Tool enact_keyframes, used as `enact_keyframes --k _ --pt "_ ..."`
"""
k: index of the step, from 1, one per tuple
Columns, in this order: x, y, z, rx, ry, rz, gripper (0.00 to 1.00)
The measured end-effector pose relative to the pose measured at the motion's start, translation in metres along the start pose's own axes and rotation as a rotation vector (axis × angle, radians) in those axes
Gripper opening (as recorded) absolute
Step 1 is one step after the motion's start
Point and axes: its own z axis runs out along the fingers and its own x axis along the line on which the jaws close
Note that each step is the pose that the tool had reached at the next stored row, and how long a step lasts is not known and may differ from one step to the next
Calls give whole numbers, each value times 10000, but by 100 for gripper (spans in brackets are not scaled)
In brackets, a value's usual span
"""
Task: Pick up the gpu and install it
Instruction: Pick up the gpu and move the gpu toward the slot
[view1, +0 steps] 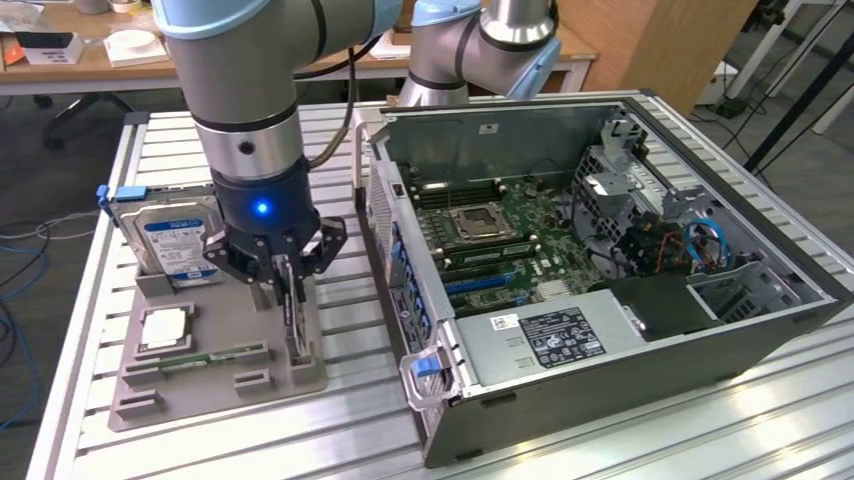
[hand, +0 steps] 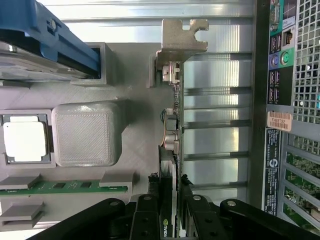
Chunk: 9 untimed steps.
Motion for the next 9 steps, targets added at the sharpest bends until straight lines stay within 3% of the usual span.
enact_keyframes --k 9 --pt "0 -1 -17 46 -2 -2 26"
